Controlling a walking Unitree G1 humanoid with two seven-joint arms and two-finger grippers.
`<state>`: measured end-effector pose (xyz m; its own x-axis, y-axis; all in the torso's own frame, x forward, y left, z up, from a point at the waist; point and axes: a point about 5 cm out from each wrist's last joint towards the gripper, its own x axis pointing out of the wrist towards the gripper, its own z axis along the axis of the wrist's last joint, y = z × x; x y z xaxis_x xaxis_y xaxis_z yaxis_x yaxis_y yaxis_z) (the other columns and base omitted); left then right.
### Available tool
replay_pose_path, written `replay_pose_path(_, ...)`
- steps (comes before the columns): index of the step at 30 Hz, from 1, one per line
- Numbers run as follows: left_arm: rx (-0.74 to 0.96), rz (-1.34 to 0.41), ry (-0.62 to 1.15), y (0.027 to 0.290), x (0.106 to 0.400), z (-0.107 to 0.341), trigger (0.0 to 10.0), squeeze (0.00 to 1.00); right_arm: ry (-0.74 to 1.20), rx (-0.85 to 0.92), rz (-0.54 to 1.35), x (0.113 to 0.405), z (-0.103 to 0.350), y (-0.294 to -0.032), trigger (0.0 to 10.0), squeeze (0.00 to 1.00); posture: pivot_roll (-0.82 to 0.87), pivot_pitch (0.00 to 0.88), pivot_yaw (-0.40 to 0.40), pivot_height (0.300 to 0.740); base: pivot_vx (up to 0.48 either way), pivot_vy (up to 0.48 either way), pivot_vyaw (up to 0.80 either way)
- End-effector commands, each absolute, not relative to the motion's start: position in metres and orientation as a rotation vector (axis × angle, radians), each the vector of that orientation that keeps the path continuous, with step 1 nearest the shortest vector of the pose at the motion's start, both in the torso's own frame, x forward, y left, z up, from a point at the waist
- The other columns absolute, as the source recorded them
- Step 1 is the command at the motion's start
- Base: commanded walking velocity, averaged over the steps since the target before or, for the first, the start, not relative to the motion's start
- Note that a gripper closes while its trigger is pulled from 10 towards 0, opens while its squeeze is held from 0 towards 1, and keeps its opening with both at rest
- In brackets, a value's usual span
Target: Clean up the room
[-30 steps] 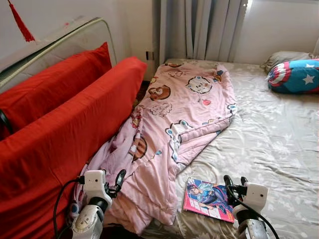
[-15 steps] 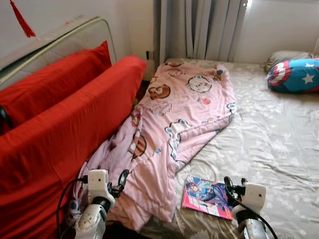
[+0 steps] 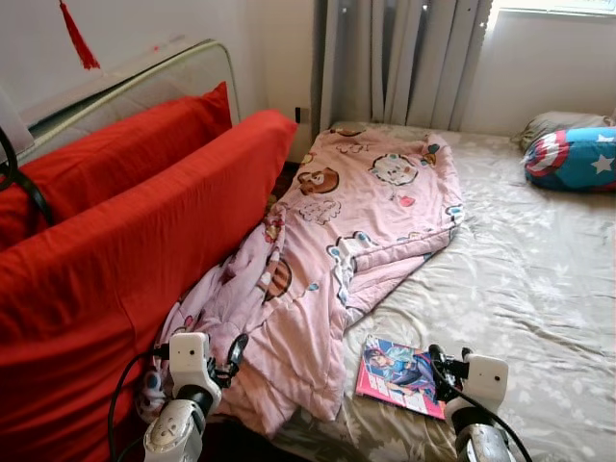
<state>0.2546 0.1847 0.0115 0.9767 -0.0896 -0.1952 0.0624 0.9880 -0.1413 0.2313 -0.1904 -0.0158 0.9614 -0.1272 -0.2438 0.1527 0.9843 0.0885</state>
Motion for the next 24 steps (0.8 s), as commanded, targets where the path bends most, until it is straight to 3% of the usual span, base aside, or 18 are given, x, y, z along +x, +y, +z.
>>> replay_pose_path(1,-0.130,-0.077,0.210,0.1853,0.2535,0.0113,10.0,0.00,0.249,0.105,-0.132,0.2304,-0.0175,-0.1887,10.0,0.00,-0.03,0.000,0.005,0.666,0.000,0.000,0.00)
replay_pose_path(19,-0.117,-0.082,0.221,0.1859,0.2525,0.0117,10.0,0.00,0.306,0.105,-0.112,0.2321,-0.0235,-0.1834,10.0,0.00,-0.03,0.000,0.008,0.666,0.000,0.000,0.00)
replay_pose_path(24,-0.117,-0.079,0.219,0.1862,0.2529,0.0126,10.0,0.00,0.271,0.122,-0.101,0.2324,-0.0209,-0.1824,10.0,0.00,-0.03,0.000,0.009,0.644,0.000,0.000,0.00)
